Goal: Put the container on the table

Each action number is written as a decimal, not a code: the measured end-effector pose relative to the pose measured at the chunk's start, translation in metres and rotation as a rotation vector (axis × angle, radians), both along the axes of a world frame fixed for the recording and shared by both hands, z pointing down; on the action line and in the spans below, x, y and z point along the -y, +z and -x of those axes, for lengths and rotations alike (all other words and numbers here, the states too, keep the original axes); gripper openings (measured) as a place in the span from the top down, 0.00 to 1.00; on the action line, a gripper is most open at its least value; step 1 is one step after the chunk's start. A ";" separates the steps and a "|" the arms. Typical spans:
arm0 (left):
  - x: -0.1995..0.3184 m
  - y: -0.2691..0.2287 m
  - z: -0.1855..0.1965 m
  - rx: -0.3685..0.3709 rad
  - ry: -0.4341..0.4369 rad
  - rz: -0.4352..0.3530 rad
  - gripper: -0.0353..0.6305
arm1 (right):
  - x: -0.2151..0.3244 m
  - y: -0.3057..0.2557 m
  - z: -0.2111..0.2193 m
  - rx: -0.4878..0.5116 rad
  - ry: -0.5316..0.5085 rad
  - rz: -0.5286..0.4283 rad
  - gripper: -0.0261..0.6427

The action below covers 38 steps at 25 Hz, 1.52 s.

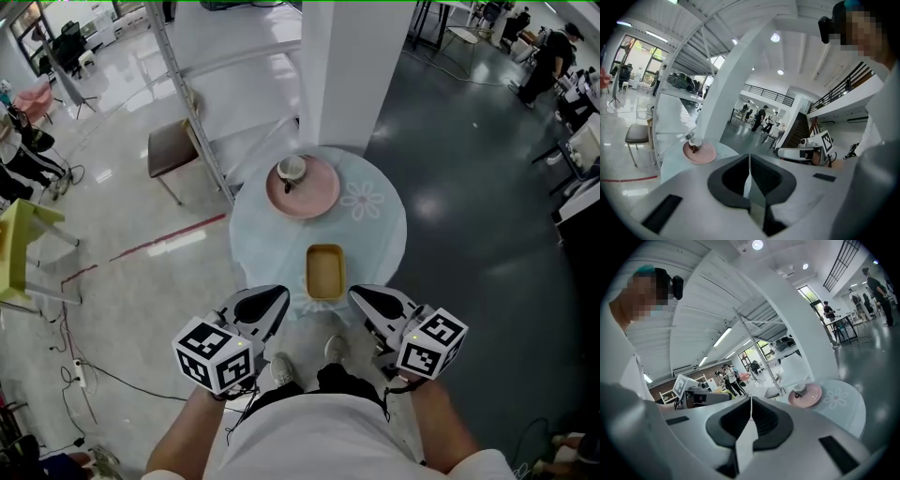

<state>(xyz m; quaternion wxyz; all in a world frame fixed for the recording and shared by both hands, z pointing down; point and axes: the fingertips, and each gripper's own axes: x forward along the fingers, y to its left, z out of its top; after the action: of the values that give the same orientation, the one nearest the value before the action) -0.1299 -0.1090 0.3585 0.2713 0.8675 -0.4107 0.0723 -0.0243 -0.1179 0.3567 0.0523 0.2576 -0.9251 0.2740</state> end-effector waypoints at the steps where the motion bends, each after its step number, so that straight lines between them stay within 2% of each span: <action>1: 0.000 -0.001 -0.001 -0.001 0.001 -0.003 0.90 | 0.000 -0.001 0.000 0.000 -0.004 -0.001 0.92; 38: 0.015 0.001 -0.021 0.000 0.040 0.002 0.91 | 0.011 0.010 -0.001 -0.009 -0.064 0.017 0.93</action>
<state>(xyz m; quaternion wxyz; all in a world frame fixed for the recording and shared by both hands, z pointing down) -0.1086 -0.1239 0.3596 0.2707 0.8752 -0.3931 0.0784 -0.0237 -0.1287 0.3668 0.0676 0.2285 -0.9303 0.2789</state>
